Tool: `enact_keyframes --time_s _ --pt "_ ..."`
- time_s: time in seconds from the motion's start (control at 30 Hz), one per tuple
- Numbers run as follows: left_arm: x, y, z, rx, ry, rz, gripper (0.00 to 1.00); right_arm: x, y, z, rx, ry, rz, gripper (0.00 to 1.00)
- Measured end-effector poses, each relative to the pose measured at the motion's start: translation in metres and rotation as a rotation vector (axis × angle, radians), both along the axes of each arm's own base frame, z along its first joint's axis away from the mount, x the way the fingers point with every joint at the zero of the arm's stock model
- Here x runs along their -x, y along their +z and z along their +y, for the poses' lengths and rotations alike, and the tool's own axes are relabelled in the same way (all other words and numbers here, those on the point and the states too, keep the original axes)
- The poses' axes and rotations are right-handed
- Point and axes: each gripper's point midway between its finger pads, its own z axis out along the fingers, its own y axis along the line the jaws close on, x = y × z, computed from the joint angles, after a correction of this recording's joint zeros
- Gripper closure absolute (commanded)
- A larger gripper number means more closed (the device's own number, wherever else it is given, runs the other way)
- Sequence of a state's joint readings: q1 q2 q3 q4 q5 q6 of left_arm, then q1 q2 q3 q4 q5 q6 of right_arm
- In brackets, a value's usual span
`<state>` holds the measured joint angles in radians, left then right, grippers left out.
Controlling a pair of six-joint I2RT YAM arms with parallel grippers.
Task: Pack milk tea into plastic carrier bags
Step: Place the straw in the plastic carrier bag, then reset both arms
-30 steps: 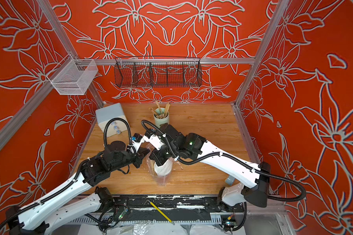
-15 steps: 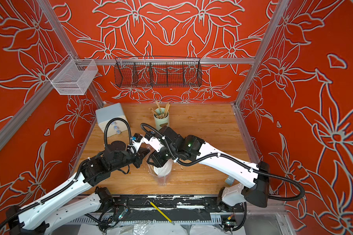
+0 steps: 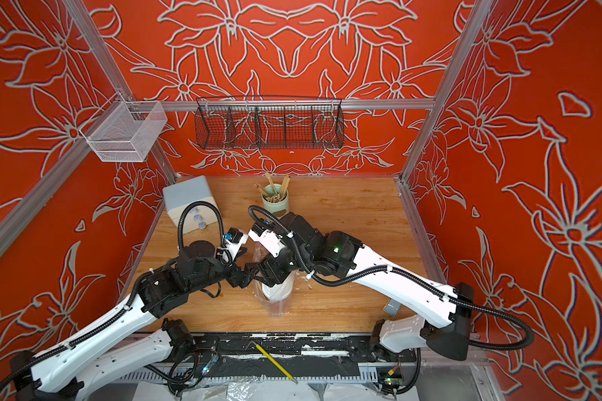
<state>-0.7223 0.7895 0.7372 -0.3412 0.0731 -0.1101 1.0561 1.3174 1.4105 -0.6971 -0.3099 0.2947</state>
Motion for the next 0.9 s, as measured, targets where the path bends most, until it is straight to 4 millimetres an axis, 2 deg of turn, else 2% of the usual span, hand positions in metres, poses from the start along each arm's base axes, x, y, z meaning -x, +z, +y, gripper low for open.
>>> enact_keyframes --time_s 0.13,0.17,0.33,0.43,0.5,0.53,0.63,0.7,0.73,0.8,0.9 --pt "0.002 0.004 0.004 -0.003 0.008 -0.006 0.01 0.0 0.011 -0.006 -0.023 -0.014 -0.028 0.28" --pt "0.003 0.008 0.005 0.002 0.012 -0.012 0.03 -0.001 0.013 -0.007 -0.026 -0.018 -0.036 0.28" --pt "0.006 0.03 0.012 0.043 0.034 -0.065 0.03 -0.007 0.021 -0.014 -0.028 -0.056 -0.081 0.24" --pt "0.007 0.046 0.018 0.07 0.053 -0.105 0.03 -0.016 0.031 -0.023 -0.024 -0.106 -0.138 0.14" --pt "0.006 0.059 0.025 0.088 0.085 -0.138 0.03 -0.026 0.042 -0.034 -0.017 -0.165 -0.202 0.03" --pt "0.005 0.065 0.028 0.093 0.104 -0.153 0.03 -0.031 0.048 -0.041 -0.016 -0.2 -0.236 0.03" --pt "-0.005 0.082 0.044 0.093 0.206 -0.204 0.03 -0.052 0.068 -0.074 -0.014 -0.34 -0.342 0.03" --pt "-0.014 0.093 0.059 0.083 0.301 -0.246 0.03 -0.07 0.08 -0.108 -0.018 -0.469 -0.408 0.03" --pt "-0.02 0.097 0.066 0.07 0.353 -0.261 0.03 -0.082 0.083 -0.132 -0.017 -0.56 -0.444 0.03" --pt "-0.036 0.099 0.08 0.026 0.463 -0.278 0.03 -0.099 0.08 -0.174 -0.003 -0.707 -0.502 0.03" --pt "-0.068 0.088 0.111 -0.056 0.656 -0.247 0.03 -0.119 0.052 -0.229 0.089 -0.892 -0.563 0.03"
